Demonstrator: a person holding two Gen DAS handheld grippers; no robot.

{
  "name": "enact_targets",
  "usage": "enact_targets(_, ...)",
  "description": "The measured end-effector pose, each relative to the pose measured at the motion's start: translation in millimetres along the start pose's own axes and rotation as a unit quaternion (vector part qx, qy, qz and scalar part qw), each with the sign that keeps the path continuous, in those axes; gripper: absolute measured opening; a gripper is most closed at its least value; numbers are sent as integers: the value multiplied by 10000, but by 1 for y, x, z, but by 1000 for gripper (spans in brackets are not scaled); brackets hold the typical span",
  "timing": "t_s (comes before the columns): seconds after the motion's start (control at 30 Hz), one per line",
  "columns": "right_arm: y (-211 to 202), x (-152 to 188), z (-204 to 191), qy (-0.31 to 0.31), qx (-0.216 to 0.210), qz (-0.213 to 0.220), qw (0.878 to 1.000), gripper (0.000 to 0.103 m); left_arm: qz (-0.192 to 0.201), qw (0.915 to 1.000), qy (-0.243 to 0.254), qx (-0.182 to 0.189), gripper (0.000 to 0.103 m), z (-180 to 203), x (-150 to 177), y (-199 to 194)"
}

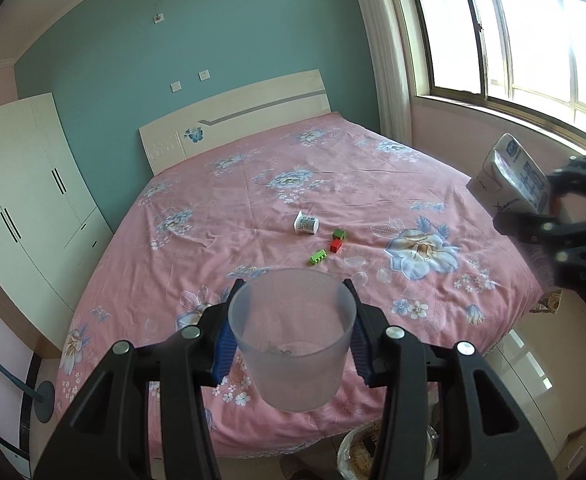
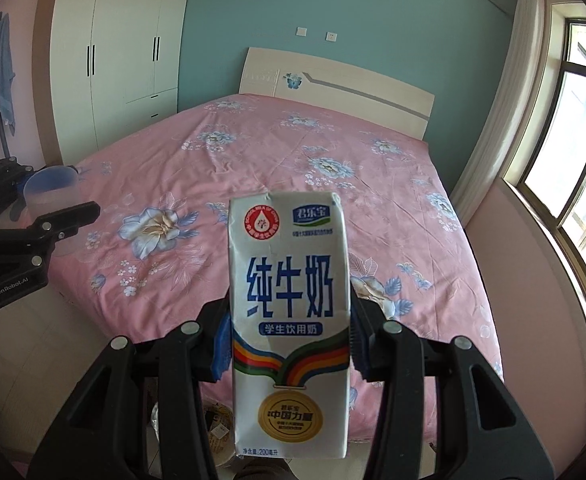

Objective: Collect trash
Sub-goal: 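Carry the clear cup and milk carton over the trash bin with both tools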

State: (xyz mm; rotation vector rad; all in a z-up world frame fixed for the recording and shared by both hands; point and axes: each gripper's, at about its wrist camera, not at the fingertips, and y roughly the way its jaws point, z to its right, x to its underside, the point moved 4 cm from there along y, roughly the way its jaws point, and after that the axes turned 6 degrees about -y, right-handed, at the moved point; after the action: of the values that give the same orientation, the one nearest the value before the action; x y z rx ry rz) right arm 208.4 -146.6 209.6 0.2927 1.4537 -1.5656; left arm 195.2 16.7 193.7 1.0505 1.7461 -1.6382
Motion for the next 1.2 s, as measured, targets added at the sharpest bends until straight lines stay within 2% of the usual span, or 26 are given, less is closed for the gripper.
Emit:
enact_targets(0.27, 13, 46, -28, -330, -323, -316, 9984, 47, -476, 9983, 327, -1, 49, 2, 50, 11)
enact_targets(0.67, 56, 127, -59, -224, -937, -932, 9910, 47, -1471, 9883, 230, 334, 49, 1, 143, 54)
enact_targets(1.0, 102, 193, -96, -52, -1541, -1509, 9764, 47, -2436, 9671, 26, 735, 49, 20, 229, 108)
enact_targets(1.2, 131, 228, -119, 12, -1774, -1916, 9653, 47, -3022, 9481, -49, 991, 49, 37, 279, 138)
